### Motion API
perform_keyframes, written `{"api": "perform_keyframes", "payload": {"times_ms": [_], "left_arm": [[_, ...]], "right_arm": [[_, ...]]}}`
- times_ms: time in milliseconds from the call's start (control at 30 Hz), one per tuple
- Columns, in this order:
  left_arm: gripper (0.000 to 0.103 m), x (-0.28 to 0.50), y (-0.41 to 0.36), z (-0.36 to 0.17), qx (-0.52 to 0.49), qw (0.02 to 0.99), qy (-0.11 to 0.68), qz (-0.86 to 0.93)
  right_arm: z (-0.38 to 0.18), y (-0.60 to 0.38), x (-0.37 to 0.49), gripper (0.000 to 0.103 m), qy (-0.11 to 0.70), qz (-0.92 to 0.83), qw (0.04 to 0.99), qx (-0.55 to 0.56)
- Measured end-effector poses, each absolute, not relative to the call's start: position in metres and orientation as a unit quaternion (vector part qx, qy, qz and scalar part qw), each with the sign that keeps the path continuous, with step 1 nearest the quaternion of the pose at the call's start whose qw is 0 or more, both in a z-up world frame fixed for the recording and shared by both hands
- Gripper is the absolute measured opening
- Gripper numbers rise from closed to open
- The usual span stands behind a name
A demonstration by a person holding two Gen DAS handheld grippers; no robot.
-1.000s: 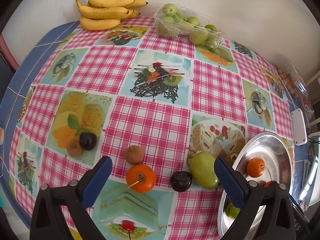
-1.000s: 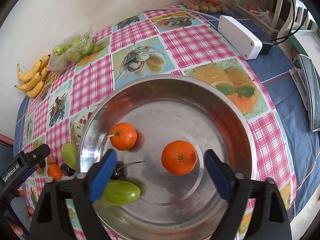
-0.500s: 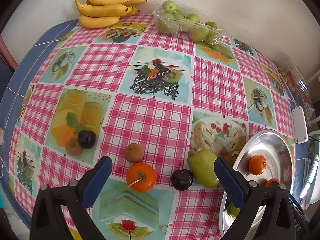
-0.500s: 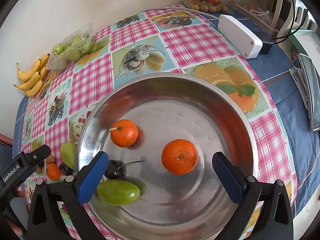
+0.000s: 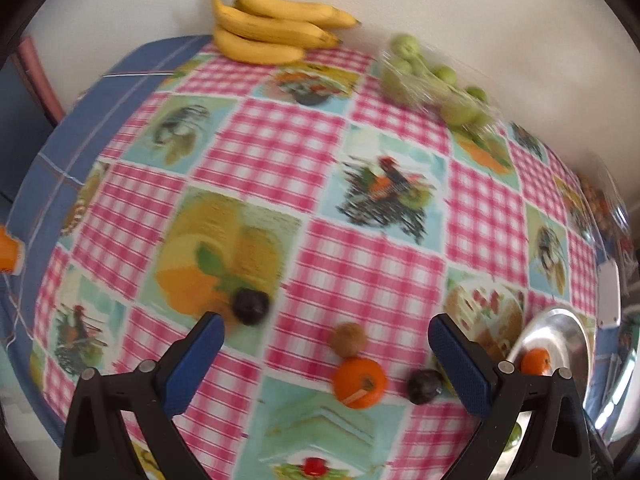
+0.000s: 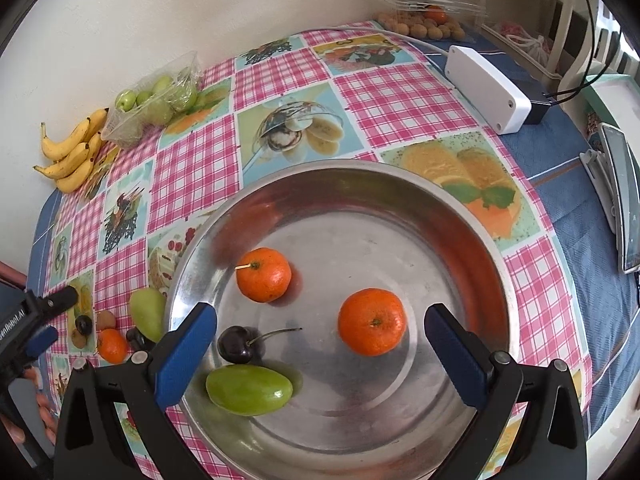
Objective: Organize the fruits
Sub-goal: 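Withdraw both open tools from the bowl toward the loose fruit, then close the right tool on the stemmed tangerine while the left tool grasps the brown kiwi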
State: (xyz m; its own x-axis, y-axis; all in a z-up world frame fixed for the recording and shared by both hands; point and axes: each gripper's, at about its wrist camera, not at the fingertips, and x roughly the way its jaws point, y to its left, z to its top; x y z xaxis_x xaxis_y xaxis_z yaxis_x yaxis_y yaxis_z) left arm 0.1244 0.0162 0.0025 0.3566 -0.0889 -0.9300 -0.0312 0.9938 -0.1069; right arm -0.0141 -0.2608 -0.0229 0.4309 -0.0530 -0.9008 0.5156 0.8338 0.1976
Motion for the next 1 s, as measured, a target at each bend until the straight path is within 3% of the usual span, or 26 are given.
{"api": "perform_keyframes", "payload": {"times_ms": [500,1000], "left_arm": [[0.103,0.135,0.114,0.008,-0.134,0.821,0.55,0.068],[0.103,0.139,0.128,-0.002,-0.128,0.82,0.555,0.059]], "right_arm": [[-0.01,-0.2,0.015,0.103,0.501,-0.101,0.835,0.202],[-0.009,-0.099,0.057,0.103,0.504,0.016,0.852,0.142]]}}
